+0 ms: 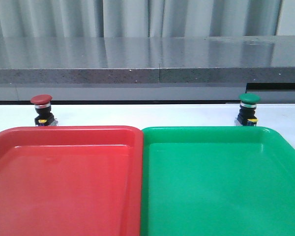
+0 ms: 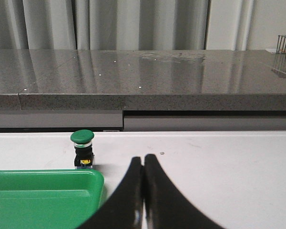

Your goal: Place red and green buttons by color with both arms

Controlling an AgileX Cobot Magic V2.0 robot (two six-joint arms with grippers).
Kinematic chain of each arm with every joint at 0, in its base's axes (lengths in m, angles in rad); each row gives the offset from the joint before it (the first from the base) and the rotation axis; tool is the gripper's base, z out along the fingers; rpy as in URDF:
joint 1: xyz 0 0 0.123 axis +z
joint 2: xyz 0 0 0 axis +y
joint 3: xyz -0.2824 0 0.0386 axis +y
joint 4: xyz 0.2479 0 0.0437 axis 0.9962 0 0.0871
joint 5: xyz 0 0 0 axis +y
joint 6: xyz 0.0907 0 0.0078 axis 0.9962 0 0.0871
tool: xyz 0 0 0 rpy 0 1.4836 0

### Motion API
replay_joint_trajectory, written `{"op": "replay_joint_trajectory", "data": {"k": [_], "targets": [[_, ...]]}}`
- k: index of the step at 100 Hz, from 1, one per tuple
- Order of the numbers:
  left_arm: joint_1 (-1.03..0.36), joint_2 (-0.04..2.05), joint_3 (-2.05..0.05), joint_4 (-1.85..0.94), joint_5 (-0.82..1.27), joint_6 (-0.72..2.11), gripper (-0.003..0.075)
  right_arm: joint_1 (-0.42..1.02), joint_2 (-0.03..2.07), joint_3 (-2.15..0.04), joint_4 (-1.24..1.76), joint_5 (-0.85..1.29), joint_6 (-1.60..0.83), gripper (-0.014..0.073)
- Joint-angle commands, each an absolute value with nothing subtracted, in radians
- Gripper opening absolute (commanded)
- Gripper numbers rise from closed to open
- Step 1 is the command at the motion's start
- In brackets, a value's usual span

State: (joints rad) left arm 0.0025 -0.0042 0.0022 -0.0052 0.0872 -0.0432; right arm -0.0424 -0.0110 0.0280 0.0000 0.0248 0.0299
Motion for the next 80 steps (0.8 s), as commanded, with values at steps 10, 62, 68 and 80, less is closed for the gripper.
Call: {"op": "replay_joint_trajectory", "data": {"k": [10,62,68,80], "targets": [[0.004,-0.035,0.013,-0.014,0.0,-0.045,-0.002,-0.046,-0.033,0.009,-0.007,-0.064,0.031,-0.0064],[0.004,-0.035,0.007,-0.014,0.0,-0.045,-0.002,-0.046,-0.033,0.009,-0.007,-0.064,0.031,-0.0064],[0.004,-0.035,-0.002,-0.014,0.0,-0.045,-0.0021,-0.046,-0.033,0.009,-0.007,-0.064,0.031,-0.0064],[0.004,-0.031,-0.027,-0.014,0.006,-0.045,-0.0021,-0.046,-0.033,0.009,-0.007,-0.064,0.031,-0.0064]]}}
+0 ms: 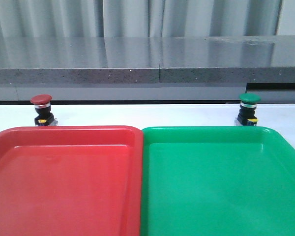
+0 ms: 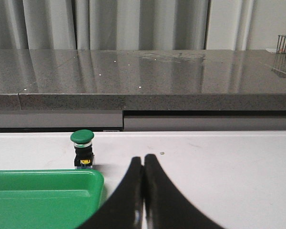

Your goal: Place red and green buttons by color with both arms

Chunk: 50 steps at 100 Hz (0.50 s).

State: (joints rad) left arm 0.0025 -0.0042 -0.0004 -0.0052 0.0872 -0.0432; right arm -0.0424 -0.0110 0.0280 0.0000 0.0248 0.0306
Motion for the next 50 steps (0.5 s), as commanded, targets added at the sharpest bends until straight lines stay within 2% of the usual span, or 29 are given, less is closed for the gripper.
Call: {"op": "replay_joint_trajectory", "data": {"k": [1,30,50], "targets": [[0.004,-0.031,-0.029,-0.014,0.008,-0.045,-0.0021,-0.046,-0.033,0.009,-0.007,-0.064,0.031,-0.0064],[0.004,0.058,-0.132,-0.016,0.059,-0.045,-0.002,-0.046,-0.033,0.009,-0.007,-0.064,0.031,-0.0064],[0.004,0.287,-0.269,-0.028,0.142,-0.045,-0.002,-0.046,-0.033,0.009,-0.007,-0.064,0.031,-0.0064]]}}
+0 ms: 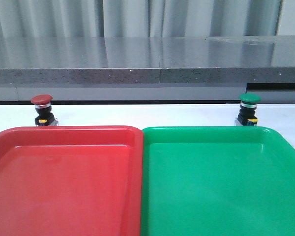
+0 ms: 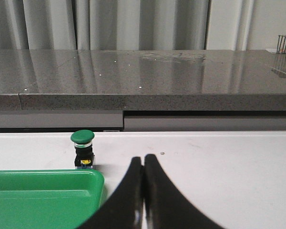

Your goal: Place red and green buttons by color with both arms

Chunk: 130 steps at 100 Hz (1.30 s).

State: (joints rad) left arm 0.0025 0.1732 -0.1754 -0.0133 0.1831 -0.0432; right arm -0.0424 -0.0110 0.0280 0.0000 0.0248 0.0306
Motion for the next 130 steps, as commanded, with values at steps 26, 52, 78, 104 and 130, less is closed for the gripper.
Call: {"op": "replay_joint_trajectory", "data": {"k": [26,52,78,104,130], "targets": [[0.004,0.64,-0.473,-0.073,0.131,-0.045,-0.002,-0.046,-0.033,0.009,-0.007,-0.064,0.031,-0.0064],[-0.051,0.87,-0.66,-0.071,0.149,-0.045,-0.0007,-0.046,-0.033,0.009,-0.007,-0.064,0.031,-0.0064],[-0.135,1.075,-0.826,-0.068,0.194,-0.058,0.0464,-0.046,-0.033,0.009,-0.007,-0.064,0.031,-0.0064],[-0.158,1.273,-1.014,-0.083,0.341,-0.138,0.0599,-0.046,-0.033,0.009,-0.007,-0.064,0.031,-0.0064],[-0.16,1.455,-1.195,-0.15,0.484,-0.138,0.0564,-0.046,-0.033,0.009,-0.007,-0.064,0.031,-0.0064]]}}
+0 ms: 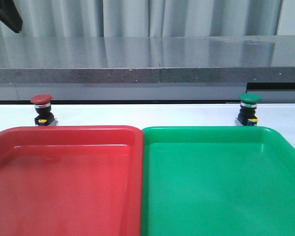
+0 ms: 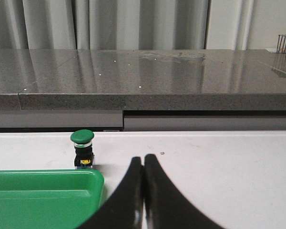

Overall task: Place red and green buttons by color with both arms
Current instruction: 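Lower the left gripper over the red-capped button and close on it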

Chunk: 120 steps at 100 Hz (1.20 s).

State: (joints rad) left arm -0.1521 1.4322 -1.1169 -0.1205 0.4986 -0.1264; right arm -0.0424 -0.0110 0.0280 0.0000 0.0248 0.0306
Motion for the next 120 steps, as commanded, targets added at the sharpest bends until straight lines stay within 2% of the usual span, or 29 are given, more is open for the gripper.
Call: {"op": "replay_joint_trajectory", "data": {"k": [1,56,120], "targets": [[-0.16,1.459,-1.198,-0.154,0.489,-0.138,0.0563,-0.046,-0.033,0.009,-0.007,-0.064,0.031,-0.0064],[-0.189,1.733,-1.391,-0.178,0.595,-0.134,0.0563,-0.046,-0.033,0.009,-0.007,-0.064,0.031,-0.0064],[-0.189,1.899,-1.414,-0.169,0.578,-0.13,0.0563,-0.046,-0.033,0.009,-0.007,-0.064,0.031,-0.0064]]}}
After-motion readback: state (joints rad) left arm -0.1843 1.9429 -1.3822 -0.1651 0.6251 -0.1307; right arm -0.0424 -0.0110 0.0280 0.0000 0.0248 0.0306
